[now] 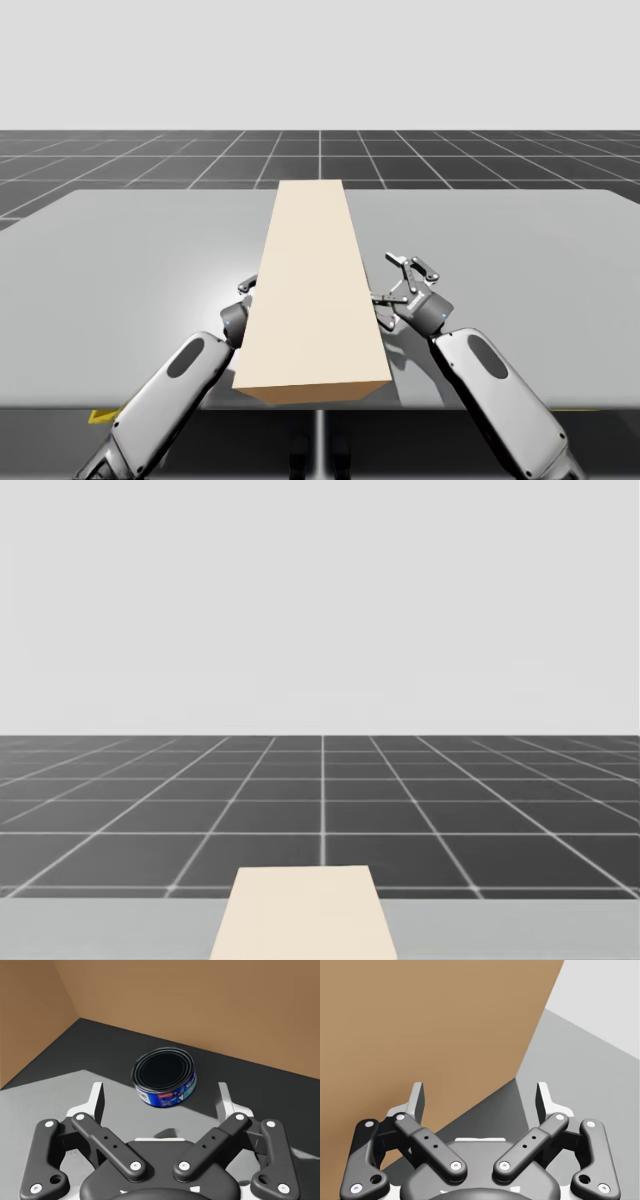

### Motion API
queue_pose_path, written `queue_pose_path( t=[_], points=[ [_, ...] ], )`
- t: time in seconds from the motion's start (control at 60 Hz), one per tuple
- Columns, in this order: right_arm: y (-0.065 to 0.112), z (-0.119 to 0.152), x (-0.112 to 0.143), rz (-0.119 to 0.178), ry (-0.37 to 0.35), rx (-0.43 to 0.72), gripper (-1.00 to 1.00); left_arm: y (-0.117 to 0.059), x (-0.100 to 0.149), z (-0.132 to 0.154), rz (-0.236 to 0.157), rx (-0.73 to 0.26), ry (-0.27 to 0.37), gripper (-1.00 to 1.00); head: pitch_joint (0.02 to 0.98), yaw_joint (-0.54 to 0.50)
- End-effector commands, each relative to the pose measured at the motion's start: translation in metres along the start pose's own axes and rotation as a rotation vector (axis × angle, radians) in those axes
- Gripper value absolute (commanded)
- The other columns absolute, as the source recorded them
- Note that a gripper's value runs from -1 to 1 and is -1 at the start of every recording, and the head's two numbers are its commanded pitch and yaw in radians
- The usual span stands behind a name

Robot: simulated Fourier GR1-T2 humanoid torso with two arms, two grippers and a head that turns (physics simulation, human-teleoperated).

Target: Retrieve the object from inside the box.

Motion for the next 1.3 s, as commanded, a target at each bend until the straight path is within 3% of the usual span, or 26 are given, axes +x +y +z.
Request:
queue_pose_path(
  t=[0.017,0.117,0.35,0.417,0.55,0.583,0.617,0.633,0.65,0.783,0.883,1.1,1.217,1.3],
  points=[
    [0.001,0.001,0.002,0.002,-0.01,0.005,-1.0,0.007,-0.003,-0.023,0.018,-0.042,0.008,-1.0,0.117,0.01],
    [0.001,0.001,0.002,0.0,-0.014,0.007,-1.0,0.01,-0.004,-0.039,0.038,-0.053,0.008,-1.0,0.121,0.01],
    [0.001,0.003,0.004,-0.002,-0.026,0.011,-1.0,0.015,-0.016,-0.069,0.126,-0.088,0.019,-1.0,0.136,0.0],
    [0.001,0.003,0.004,-0.002,-0.025,0.011,-1.0,0.014,-0.021,-0.076,0.128,-0.091,0.032,-1.0,0.141,0.0],
    [0.0,0.004,0.005,-0.006,-0.026,0.009,-1.0,0.015,-0.031,-0.08,0.184,-0.102,0.045,-1.0,0.146,0.0],
    [0.0,0.004,0.006,-0.005,-0.028,0.009,-1.0,0.015,-0.034,-0.08,0.179,-0.106,0.043,-0.97,0.146,0.0],
    [0.0,0.004,0.006,-0.005,-0.028,0.008,-1.0,0.015,-0.035,-0.079,0.174,-0.083,0.027,-0.59,0.146,0.0],
    [0.0,0.004,0.006,-0.006,-0.029,0.007,-1.0,0.015,-0.034,-0.078,0.201,-0.1,0.039,0.91,0.146,0.0],
    [0.0,0.004,0.006,-0.006,-0.029,0.006,-1.0,0.015,-0.034,-0.078,0.196,-0.097,0.035,0.95,0.145,0.0],
    [-0.001,0.005,0.007,-0.008,-0.032,0.003,-1.0,0.024,-0.024,-0.071,0.215,-0.079,0.0,1.0,0.142,0.0],
    [-0.002,0.006,0.007,-0.012,-0.034,0.001,-1.0,0.036,-0.011,-0.054,0.205,-0.031,-0.03,1.0,0.139,0.0],
    [-0.005,0.008,0.008,-0.014,-0.037,-0.003,-1.0,0.073,-0.006,0.041,0.203,0.197,-0.051,1.0,0.134,-0.01],
    [-0.007,0.008,0.009,-0.016,-0.038,-0.006,-1.0,0.073,-0.004,0.086,0.217,0.287,-0.062,1.0,0.133,-0.01],
    [-0.008,0.009,0.009,-0.016,-0.038,-0.007,-1.0,0.068,0.011,0.109,0.178,0.347,-0.066,1.0,0.131,-0.01]
  ],
)
